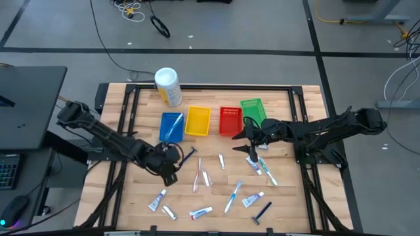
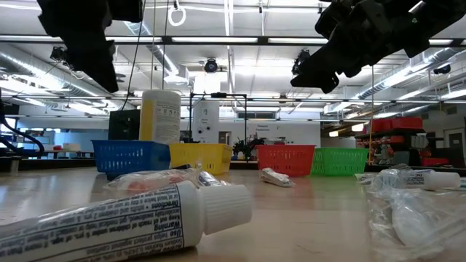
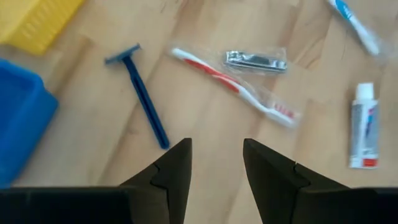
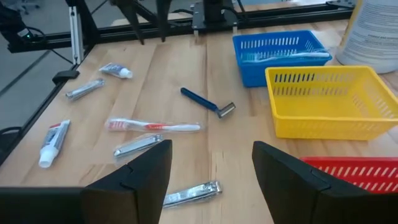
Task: Pick & Place Travel size toiletries
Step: Put the white toothpaste into the yellow bin
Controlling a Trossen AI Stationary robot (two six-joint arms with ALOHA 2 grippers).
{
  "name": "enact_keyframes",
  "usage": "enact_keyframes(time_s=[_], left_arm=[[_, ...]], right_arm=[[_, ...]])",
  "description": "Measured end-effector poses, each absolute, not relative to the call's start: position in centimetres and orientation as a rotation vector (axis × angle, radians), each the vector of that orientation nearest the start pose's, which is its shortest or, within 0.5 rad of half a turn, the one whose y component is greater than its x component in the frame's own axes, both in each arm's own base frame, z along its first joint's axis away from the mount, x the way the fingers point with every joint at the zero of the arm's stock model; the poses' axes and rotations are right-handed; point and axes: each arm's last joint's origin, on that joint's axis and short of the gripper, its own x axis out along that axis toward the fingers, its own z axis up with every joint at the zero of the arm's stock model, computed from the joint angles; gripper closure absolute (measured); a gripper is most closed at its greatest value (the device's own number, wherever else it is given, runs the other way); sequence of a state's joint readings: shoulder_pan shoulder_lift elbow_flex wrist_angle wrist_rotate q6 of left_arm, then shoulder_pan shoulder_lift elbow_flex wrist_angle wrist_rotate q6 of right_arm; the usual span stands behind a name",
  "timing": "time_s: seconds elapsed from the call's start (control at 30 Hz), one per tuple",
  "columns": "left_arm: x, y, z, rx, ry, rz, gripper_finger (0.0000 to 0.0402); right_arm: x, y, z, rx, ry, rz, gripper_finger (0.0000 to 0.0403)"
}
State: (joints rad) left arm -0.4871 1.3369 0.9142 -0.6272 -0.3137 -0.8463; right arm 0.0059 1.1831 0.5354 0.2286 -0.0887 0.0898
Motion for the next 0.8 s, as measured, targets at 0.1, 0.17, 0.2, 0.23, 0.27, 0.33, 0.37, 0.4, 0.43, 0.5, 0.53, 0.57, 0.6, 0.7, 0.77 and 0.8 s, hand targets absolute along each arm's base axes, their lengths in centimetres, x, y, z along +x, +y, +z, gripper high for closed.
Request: enact_keyframes(time_s=[0.1,0.17,0.2,0.23,0.27,0.33,0.37,0.4,0.43,0.5,0.53,0.57,0.6,0.7,0.77,0.8], left_arm=[[22.6,-11.8,23.2,-0.455,0.939,0.281,0.0249],[22.3,-12.2,23.2,-0.508,0.929,0.305,0.0249],[22.2,-12.4,23.2,-0.535,0.924,0.315,0.0249],[22.1,-12.6,23.2,-0.563,0.921,0.324,0.0249],[21.9,-12.9,23.2,-0.584,0.924,0.325,0.0249],[21.6,-13.5,23.2,-0.619,0.935,0.317,0.0249],[21.4,-13.8,23.2,-0.632,0.943,0.311,0.0249],[21.2,-14.1,23.2,-0.641,0.954,0.3,0.0249],[20.9,-14.4,23.1,-0.646,0.967,0.29,0.0249],[20.6,-15.1,22.8,-0.653,1.001,0.279,0.0249],[20.4,-15.4,22.6,-0.657,1.022,0.278,0.0249],[20.2,-15.8,22.3,-0.665,1.041,0.279,0.0249],[20.1,-16.2,22.0,-0.675,1.061,0.282,0.0249],[19.9,-17.5,20.5,-0.693,1.156,0.297,0.0249],[19.7,-18.3,19.5,-0.673,1.2,0.303,0.0249],[19.6,-18.7,19.0,-0.665,1.21,0.31,0.0249]], right_arm=[[24.0,0.4,20.9,0.103,0.423,0.075,0.0168],[24.0,0.4,20.9,0.078,0.423,0.079,0.0168],[24.0,0.4,20.9,0.066,0.422,0.082,0.0168],[24.0,0.4,20.8,0.064,0.423,0.083,0.0168],[24.0,0.4,20.8,0.063,0.427,0.083,0.0168],[23.9,0.4,20.7,0.062,0.434,0.083,0.0168],[23.9,0.4,20.7,0.06,0.435,0.083,0.0168],[23.9,0.4,20.7,0.057,0.435,0.084,0.0168],[23.9,0.4,20.7,0.054,0.435,0.082,0.0168],[23.9,0.3,20.7,0.048,0.435,0.06,0.0168],[23.9,0.3,20.7,0.046,0.435,0.052,0.0168],[23.9,0.3,20.7,0.046,0.435,0.05,0.0168],[23.9,0.3,20.7,0.046,0.435,0.05,0.0168],[23.9,0.3,20.7,0.044,0.435,0.041,0.0168],[24.0,0.2,20.7,0.038,0.433,0.017,0.0168],[24.0,0.2,20.8,0.036,0.427,0.007,0.0168]])
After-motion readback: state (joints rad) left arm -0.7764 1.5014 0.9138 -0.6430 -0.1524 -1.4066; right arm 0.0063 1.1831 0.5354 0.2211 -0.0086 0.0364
